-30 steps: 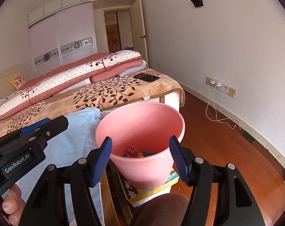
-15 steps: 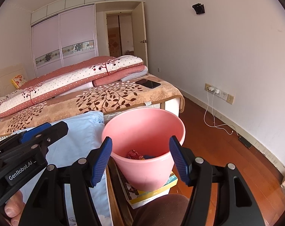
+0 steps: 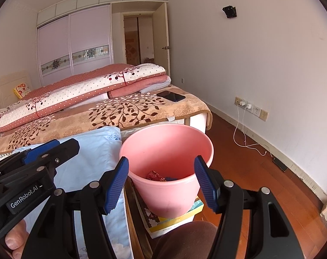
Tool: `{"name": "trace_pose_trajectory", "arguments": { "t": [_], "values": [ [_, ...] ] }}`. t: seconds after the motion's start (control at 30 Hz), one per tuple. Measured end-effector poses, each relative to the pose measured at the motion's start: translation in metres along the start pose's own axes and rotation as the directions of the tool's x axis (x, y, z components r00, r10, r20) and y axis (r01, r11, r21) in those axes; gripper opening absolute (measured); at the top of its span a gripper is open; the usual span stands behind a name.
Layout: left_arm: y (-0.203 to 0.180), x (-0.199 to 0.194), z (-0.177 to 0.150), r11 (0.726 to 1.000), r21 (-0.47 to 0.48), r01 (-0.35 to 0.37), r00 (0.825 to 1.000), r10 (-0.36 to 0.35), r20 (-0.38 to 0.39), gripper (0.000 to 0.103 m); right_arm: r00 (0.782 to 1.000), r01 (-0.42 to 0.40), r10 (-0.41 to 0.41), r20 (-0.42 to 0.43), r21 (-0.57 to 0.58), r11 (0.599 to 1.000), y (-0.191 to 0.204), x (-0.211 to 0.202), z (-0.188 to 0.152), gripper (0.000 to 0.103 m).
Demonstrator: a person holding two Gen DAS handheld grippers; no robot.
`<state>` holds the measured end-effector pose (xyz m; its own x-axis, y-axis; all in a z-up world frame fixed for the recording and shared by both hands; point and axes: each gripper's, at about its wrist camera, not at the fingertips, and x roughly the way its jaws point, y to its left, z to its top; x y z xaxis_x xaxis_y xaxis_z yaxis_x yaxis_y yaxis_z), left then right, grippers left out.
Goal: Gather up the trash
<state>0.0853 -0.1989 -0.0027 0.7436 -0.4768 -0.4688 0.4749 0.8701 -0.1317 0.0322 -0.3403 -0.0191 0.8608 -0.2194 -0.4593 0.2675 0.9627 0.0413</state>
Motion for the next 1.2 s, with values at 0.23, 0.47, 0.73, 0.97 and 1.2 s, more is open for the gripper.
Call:
{"name": "trace_pose_trajectory", "arguments": {
  "t": [0.23,0.47,0.73,0.97,1.2],
  "values": [
    [0.0002,-0.0012,-0.0007,1.0,-0.001,0.0,1.0,0.0,-0.002,0.042,1.0,-0.001,0.001,-0.001,-0.001,1.0,0.0006,-0.0001,-0.0005,0.062],
    [0.0013,-0.0015,-0.0019,1.0,-0.004,-0.001,1.0,0.001,-0.004,0.042,1.0,-0.003,0.003,-0.007,-0.005,1.0,0.0022,0.0003,-0.0016,0.062],
    [0.0024,-0.002,-0.0046,1.0,-0.006,-0.003,1.0,0.003,-0.009,0.042,1.0,-0.004,0.004,-0.012,-0.007,1.0,0.0025,0.0016,-0.002,0.062],
    [0.0039,-0.0012,-0.0063,1.0,-0.007,-0.005,1.0,0.005,-0.014,0.042,1.0,-0.004,0.003,-0.014,-0.007,1.0,0.0031,0.0025,-0.0029,0.062],
    [0.0059,-0.001,-0.008,1.0,-0.011,-0.008,1.0,0.008,-0.022,0.042,1.0,-0.004,0.003,-0.016,-0.008,1.0,0.0034,0.0034,-0.0035,0.062]
  ]
}}
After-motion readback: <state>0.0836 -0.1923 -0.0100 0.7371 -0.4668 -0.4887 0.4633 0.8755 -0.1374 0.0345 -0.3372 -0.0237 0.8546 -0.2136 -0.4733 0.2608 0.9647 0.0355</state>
